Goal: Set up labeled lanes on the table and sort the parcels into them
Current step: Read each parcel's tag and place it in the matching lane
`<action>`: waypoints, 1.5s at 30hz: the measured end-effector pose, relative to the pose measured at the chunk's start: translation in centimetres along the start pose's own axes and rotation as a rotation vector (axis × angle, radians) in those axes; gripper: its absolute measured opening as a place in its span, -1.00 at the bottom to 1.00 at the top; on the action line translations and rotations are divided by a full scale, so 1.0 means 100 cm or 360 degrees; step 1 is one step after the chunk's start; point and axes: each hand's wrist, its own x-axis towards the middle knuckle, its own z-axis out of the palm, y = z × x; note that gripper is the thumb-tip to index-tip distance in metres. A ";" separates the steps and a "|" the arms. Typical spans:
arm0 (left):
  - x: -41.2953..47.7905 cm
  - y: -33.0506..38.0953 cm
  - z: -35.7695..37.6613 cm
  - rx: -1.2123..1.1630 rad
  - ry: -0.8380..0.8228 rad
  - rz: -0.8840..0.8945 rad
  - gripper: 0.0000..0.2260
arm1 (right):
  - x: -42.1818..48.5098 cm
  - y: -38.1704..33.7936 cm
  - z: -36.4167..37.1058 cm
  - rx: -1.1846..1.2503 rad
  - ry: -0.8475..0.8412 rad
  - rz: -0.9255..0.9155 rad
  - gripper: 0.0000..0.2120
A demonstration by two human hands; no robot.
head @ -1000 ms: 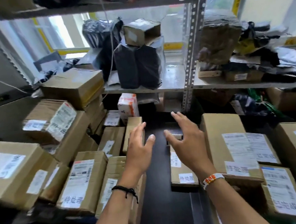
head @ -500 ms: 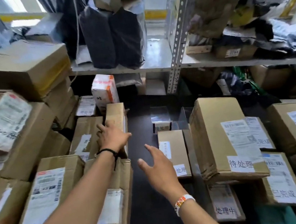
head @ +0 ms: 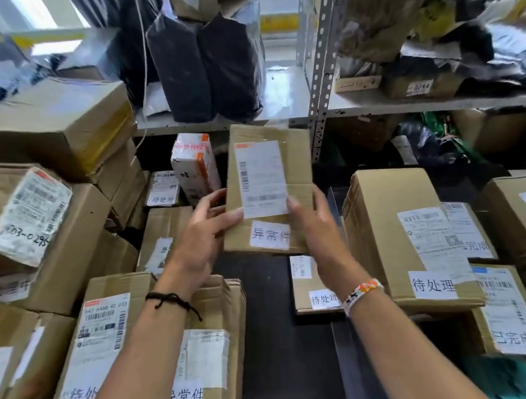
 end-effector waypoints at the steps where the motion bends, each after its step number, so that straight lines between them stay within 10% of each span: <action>1: -0.005 0.005 0.008 -0.0025 -0.0059 0.0024 -0.44 | 0.000 -0.008 -0.003 0.0057 0.0005 -0.0030 -0.50; 24: -0.037 -0.002 0.086 0.0044 -0.0060 0.0211 -0.41 | -0.039 -0.042 -0.056 0.0168 0.0119 -0.0337 -0.55; 33: -0.068 -0.053 0.272 0.0238 -0.0475 0.0256 -0.57 | -0.109 -0.084 -0.239 0.0111 0.0575 -0.0410 -0.59; 45: -0.112 -0.153 0.462 0.0463 -0.0426 0.0171 -0.64 | -0.126 -0.077 -0.464 -0.0056 0.0543 -0.0200 -0.72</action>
